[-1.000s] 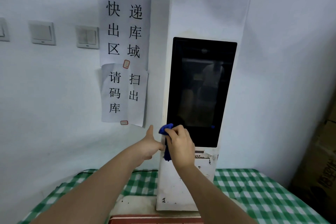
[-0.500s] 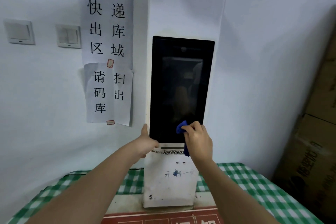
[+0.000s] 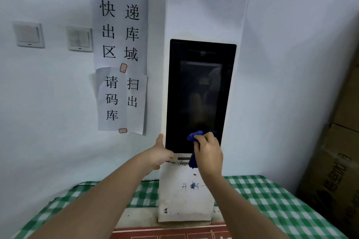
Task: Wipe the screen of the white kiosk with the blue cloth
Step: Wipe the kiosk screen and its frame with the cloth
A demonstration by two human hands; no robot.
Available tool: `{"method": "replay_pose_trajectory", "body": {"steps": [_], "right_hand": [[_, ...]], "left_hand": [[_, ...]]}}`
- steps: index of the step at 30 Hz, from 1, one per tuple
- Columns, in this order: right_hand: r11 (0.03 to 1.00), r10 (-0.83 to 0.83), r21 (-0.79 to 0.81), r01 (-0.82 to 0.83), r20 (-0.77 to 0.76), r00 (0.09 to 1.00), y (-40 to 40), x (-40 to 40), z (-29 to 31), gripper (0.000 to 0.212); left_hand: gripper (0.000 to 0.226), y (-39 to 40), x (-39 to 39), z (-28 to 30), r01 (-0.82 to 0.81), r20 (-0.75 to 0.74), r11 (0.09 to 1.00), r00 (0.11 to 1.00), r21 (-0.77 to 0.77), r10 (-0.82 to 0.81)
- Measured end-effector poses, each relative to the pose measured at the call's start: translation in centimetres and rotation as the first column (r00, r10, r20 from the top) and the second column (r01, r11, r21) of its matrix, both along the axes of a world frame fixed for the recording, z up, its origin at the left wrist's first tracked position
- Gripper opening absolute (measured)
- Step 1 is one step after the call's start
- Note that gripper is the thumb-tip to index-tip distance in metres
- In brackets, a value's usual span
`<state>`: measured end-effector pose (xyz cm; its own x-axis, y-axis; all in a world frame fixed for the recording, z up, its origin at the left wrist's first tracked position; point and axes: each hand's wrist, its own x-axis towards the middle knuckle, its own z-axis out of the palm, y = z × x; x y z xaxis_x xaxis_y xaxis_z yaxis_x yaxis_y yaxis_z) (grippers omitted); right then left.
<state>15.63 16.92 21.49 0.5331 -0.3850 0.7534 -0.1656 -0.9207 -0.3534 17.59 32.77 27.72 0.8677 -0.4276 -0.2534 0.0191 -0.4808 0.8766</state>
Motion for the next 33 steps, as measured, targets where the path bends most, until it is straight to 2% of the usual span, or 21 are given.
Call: {"method": "replay_pose_trajectory", "body": {"steps": [4, 7, 14, 18, 21, 23, 25, 28, 33], "right_hand": [[1.0, 0.027, -0.015, -0.027, 0.02, 0.999, 2.1, 1.1, -0.1, 0.019], [0.993, 0.079, -0.092, -0.08, -0.011, 0.997, 3.5, 1.8, 0.0, 0.023], [0.971, 0.146, -0.171, -0.167, -0.124, 0.981, 4.9, 2.6, 0.7, 0.031], [0.908, 0.168, -0.334, -0.252, -0.261, 0.951, 4.7, 2.4, 1.8, 0.047], [0.889, 0.156, -0.404, -0.216, -0.175, 0.972, 4.0, 2.0, 2.9, 0.051], [0.883, 0.145, -0.438, -0.169, -0.088, 0.985, 3.5, 2.0, 3.6, 0.051], [0.852, 0.14, -0.5, -0.157, -0.071, 0.988, 3.1, 2.1, 3.5, 0.05], [0.787, 0.164, -0.58, -0.208, -0.128, 0.978, 3.1, 2.5, 1.6, 0.048], [0.725, 0.199, -0.608, -0.324, -0.265, 0.943, 3.1, 2.5, -1.0, 0.036]], "left_hand": [[0.089, 1.0, 0.3, -0.1, 0.006, -0.024, 1.0, 1.0, -0.009, -0.006], [0.09, 1.7, 0.5, -0.3, -0.006, -0.023, 1.0, 1.0, -0.017, 0.006], [0.086, 1.9, 1.1, -0.6, -0.051, -0.022, 0.999, 0.998, -0.009, 0.051], [0.088, 1.0, 1.1, -0.5, -0.069, -0.013, 0.998, 0.998, -0.01, 0.069], [0.087, 0.5, 1.0, -0.5, -0.073, -0.02, 0.996, 0.997, -0.043, 0.073], [0.087, 0.4, 1.0, -0.7, -0.08, -0.028, 0.995, 0.997, -0.057, 0.078], [0.087, 0.5, 0.9, -0.8, -0.089, -0.029, 0.995, 0.996, -0.045, 0.088], [0.088, 0.7, 0.9, -1.3, -0.098, -0.029, 0.995, 0.995, -0.026, 0.098], [0.089, 0.8, 1.1, -1.8, -0.095, -0.045, 0.995, 0.994, 0.013, 0.096]]}}
